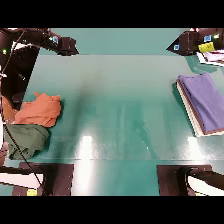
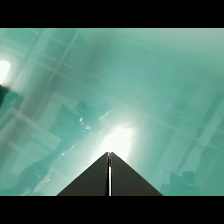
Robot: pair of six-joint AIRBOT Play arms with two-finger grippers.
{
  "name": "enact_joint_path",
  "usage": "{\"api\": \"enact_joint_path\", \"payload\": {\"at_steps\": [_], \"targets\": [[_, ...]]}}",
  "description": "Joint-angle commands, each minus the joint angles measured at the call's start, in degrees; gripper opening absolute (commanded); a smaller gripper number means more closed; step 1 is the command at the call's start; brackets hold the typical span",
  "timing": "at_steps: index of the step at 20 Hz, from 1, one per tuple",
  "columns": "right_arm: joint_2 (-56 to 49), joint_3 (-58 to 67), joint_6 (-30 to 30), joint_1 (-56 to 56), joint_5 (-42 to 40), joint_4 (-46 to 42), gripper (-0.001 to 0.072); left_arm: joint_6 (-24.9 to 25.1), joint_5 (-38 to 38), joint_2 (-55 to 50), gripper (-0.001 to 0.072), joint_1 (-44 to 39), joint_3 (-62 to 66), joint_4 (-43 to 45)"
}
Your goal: Fold the shirts.
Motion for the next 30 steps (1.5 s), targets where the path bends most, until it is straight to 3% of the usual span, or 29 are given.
{"api": "enact_joint_path", "payload": {"at_steps": [1, 16, 18, 21, 26, 30], "targets": [[0.0, 0.0, 0.0, 0.1, 0.0, 0.1, 0.0016, 0.0, 0.0, 0.0, 0.0025, 0.0, 0.0, 0.0], [0.0, 0.0, 0.0, 0.1, 0.3, 0.1, 0.0016, -0.2, 1.2, 0.1, 0.0024, 0.2, 0.1, -0.9], [0.0, 0.0, 0.0, 0.1, 0.3, 0.0, 0.0016, -0.4, -3.7, 1.1, 0.0024, 1.4, 0.1, 1.0], [0.0, 0.0, 0.0, 0.1, 0.3, 0.0, 0.0016, -0.7, -11.1, 5.5, 0.0023, 4.7, -1.1, 10.7], [0.0, 0.0, 0.0, 0.1, 0.7, 0.0, 0.0016, -2.2, -12.7, 16.3, 0.0024, 11.4, -17.2, 23.0], [0.0, 0.0, 0.0, 0.1, 1.2, 0.0, 0.0017, -2.2, -9.3, 19.7, 0.0027, 15.9, -34.1, 24.9]]}}
